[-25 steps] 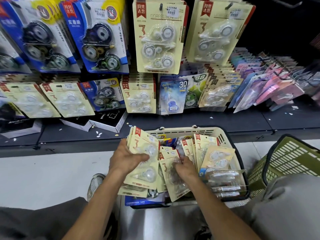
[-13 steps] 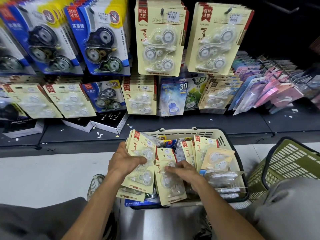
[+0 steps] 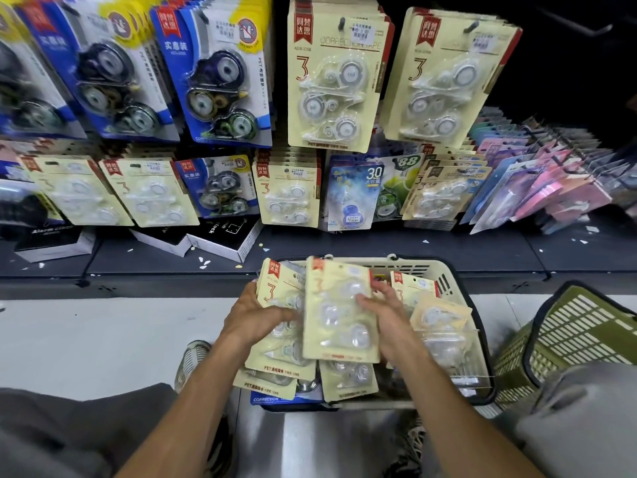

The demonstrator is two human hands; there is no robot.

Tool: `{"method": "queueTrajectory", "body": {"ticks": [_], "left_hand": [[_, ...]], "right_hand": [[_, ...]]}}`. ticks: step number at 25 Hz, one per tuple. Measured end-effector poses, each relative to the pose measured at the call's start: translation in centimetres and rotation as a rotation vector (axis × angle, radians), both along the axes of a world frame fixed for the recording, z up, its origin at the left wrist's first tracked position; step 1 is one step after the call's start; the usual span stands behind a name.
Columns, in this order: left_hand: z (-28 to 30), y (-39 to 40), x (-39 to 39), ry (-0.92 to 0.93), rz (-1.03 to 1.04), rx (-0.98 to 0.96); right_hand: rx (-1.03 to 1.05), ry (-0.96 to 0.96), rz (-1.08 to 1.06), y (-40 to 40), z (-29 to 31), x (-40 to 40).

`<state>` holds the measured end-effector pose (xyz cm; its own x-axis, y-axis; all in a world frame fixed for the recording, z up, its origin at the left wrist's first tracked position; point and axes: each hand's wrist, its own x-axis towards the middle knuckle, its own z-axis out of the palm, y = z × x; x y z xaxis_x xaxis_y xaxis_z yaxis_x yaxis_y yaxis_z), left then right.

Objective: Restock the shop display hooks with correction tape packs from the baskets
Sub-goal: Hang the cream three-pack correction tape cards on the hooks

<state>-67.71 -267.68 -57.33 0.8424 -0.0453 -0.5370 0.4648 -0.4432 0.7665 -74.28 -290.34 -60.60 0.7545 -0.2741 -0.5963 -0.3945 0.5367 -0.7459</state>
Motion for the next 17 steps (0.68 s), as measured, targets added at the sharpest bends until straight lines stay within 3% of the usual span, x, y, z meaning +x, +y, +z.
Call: {"method": "queueTrajectory", "body": {"ticks": [3, 7, 11, 13, 17], "left_hand": [[0.3, -0.4, -0.9, 0.052, -0.003, -0.099], [-0.6, -0.1, -1.3, 0.053, 0.013, -0.089], [-1.1, -0.2, -0.8, 0.079, 0.013, -0.065], [-1.1, -0.2, -0.7, 0.068, 0.009, -0.050], [-0.8, -0.2, -0.2, 0.043, 0.112, -0.092]], "right_hand": [[-0.048, 0.055, 0.239, 3.6, -1.2, -0.5], [-0.484, 0.042, 0.422, 4.3, -2.1, 0.0], [-0.739, 0.437, 0.412, 2.1, -5.6, -1.0], [-0.741, 0.531, 0.442, 1.7, -6.9, -1.8], [-0.586, 0.474, 0.281, 1.2, -6.3, -2.2]]}}
